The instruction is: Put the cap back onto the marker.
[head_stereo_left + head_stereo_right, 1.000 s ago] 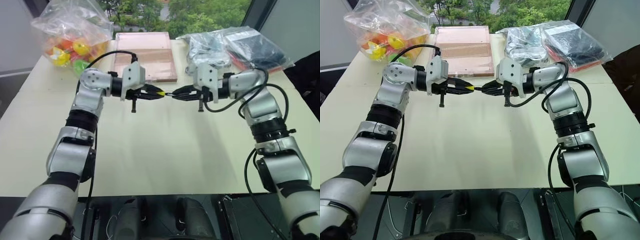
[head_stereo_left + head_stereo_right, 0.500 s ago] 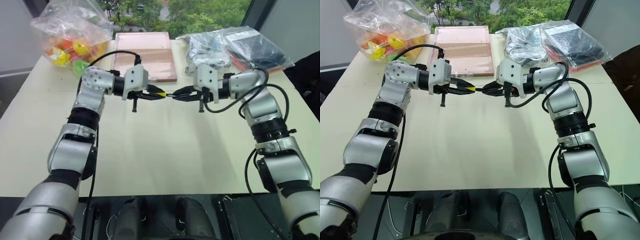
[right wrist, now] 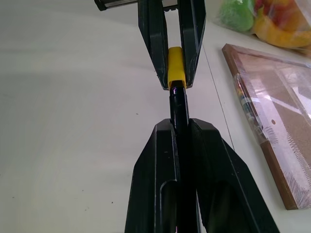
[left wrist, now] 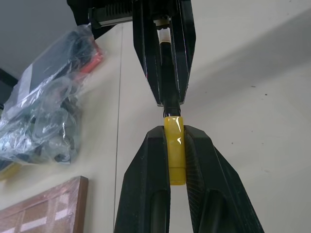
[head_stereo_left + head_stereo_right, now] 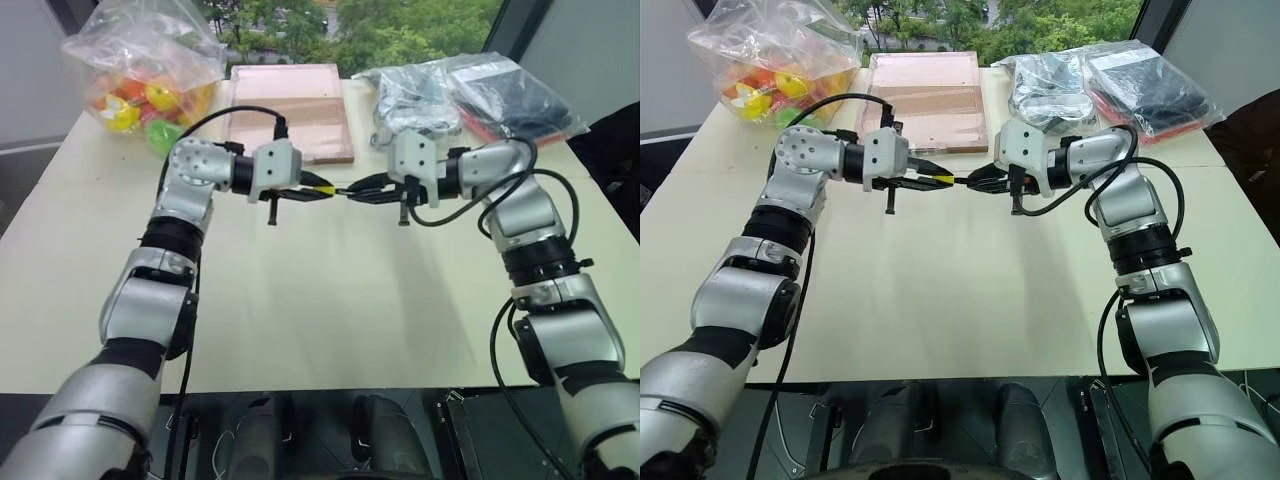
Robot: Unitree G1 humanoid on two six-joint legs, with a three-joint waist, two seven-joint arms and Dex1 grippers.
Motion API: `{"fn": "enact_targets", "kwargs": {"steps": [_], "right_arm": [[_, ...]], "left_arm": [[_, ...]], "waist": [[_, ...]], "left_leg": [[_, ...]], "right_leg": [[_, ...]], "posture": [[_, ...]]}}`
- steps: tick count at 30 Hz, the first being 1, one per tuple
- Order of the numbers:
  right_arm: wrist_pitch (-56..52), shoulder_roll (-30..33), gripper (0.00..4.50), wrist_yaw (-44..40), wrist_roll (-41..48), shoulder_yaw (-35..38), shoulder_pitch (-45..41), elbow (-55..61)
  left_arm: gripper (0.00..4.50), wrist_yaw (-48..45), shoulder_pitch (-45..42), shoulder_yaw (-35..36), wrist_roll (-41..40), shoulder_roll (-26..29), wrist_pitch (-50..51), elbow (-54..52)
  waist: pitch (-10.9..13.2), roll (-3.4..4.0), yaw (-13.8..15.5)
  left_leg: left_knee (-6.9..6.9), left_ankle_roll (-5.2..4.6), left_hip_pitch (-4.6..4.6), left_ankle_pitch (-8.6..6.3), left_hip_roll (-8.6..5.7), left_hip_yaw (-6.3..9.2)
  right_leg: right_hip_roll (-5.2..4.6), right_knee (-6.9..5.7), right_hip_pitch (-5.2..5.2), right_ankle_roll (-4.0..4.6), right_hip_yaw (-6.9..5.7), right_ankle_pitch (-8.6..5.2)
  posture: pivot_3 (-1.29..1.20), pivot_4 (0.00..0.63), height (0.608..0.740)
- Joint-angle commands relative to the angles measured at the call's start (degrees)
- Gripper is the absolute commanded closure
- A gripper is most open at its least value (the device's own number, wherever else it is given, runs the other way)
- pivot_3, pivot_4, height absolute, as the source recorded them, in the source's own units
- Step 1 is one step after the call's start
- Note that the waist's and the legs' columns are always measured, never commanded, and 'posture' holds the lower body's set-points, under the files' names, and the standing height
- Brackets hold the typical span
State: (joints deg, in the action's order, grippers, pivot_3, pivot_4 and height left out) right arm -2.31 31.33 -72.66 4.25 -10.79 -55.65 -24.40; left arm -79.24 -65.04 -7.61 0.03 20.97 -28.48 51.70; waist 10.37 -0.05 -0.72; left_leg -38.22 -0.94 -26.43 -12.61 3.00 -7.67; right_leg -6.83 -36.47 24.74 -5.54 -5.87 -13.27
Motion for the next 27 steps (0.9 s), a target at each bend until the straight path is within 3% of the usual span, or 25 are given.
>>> {"fn": "enact_targets", "kwargs": {"steps": [1,12,18,27], "right_arm": [[1.78,-2.5,4.5,3.23,2.07,2.29,-3.02,3.38],[-0.78,-3.44,4.5,3.26,3.15,3.03,-2.81,4.73],[-10.3,-5.7,4.5,2.16,9.0,5.21,-2.47,8.7],[-9.1,-5.05,4.5,0.46,6.91,3.91,-2.67,11.06]], "left_arm": [[4.46,-3.92,-1.34,-5.94,1.46,-6.25,-1.96,-1.03],[4.46,-4.51,-3.17,-5.9,3.32,-7.66,-4.26,-0.1],[4.46,-5.07,-3.68,-3.43,-0.35,-9.31,0.53,-0.91],[4.46,-8.78,-2.1,-1.49,-5.87,-9.86,10.8,-7.33]], "waist": [[0.0,0.0,0.04],[0.0,0.0,-0.03],[0.0,0.0,0.02],[0.0,0.0,0.01]], "left_leg": [[0.0,0.0,0.0,0.0,0.0,0.0],[0.0,0.0,0.0,0.0,0.0,0.0],[0.0,0.0,0.0,0.0,0.0,0.01],[0.0,-0.01,0.0,0.0,0.0,0.03]], "right_leg": [[0.0,0.0,0.0,0.0,0.0,0.0],[0.0,0.0,0.0,0.0,0.0,0.0],[0.0,0.0,0.0,0.0,0.0,0.0],[0.0,-0.01,0.0,0.0,0.0,0.0]], "posture": [[0.0,0.15,0.74],[0.0,0.15,0.74],[0.0,0.15,0.74],[0.0,0.15,0.74]]}}
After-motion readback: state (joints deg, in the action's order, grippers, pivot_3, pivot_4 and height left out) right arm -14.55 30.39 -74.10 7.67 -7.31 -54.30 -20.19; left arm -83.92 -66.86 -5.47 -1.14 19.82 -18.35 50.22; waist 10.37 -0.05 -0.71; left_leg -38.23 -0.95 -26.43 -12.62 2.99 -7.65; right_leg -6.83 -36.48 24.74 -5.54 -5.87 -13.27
